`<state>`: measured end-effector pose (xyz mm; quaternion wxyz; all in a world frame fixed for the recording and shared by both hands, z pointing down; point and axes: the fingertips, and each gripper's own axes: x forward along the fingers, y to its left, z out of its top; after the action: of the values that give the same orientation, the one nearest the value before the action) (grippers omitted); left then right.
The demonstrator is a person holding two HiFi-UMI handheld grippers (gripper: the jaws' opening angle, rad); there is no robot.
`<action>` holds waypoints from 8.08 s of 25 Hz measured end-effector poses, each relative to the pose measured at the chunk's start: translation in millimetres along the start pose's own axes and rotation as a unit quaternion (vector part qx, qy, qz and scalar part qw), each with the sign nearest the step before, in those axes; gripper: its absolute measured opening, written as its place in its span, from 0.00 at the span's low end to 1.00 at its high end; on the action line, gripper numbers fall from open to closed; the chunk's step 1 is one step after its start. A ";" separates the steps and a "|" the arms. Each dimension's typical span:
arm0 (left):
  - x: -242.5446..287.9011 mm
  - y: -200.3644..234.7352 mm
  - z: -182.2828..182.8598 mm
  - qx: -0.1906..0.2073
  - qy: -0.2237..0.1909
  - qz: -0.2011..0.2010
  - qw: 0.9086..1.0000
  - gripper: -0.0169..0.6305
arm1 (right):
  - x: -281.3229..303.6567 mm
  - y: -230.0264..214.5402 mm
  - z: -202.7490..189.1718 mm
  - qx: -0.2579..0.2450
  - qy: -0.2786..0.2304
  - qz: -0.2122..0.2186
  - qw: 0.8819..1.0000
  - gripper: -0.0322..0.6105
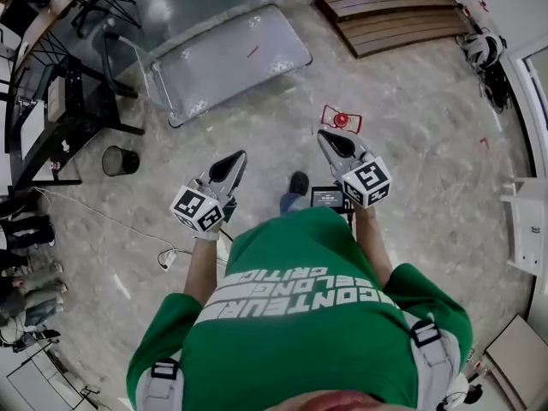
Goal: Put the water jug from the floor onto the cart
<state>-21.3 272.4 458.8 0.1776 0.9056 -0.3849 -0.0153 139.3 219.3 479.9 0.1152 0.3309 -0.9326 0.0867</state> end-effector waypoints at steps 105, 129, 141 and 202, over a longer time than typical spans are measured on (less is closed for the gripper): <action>288.4 180.6 -21.5 0.005 0.166 -0.171 0.971 0.05 | 119.6 -305.1 -338.3 0.209 0.342 -0.201 0.894 0.26; 321.6 166.4 -111.4 -0.047 0.248 -0.192 0.948 0.05 | 105.5 -300.9 -510.1 0.355 0.466 -0.234 0.776 0.39; 295.2 154.3 -155.8 -0.066 0.291 -0.192 0.935 0.05 | 109.3 -303.2 -551.3 0.334 0.472 -0.281 0.766 0.39; 315.4 188.6 -109.2 -0.074 0.227 -0.121 0.963 0.05 | 128.8 -324.1 -466.4 0.267 0.419 -0.269 0.825 0.52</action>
<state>87.9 -36.2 658.2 0.3239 0.9095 -0.2194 0.1405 322.0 5.0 989.6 0.4207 0.5182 -0.6091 0.4284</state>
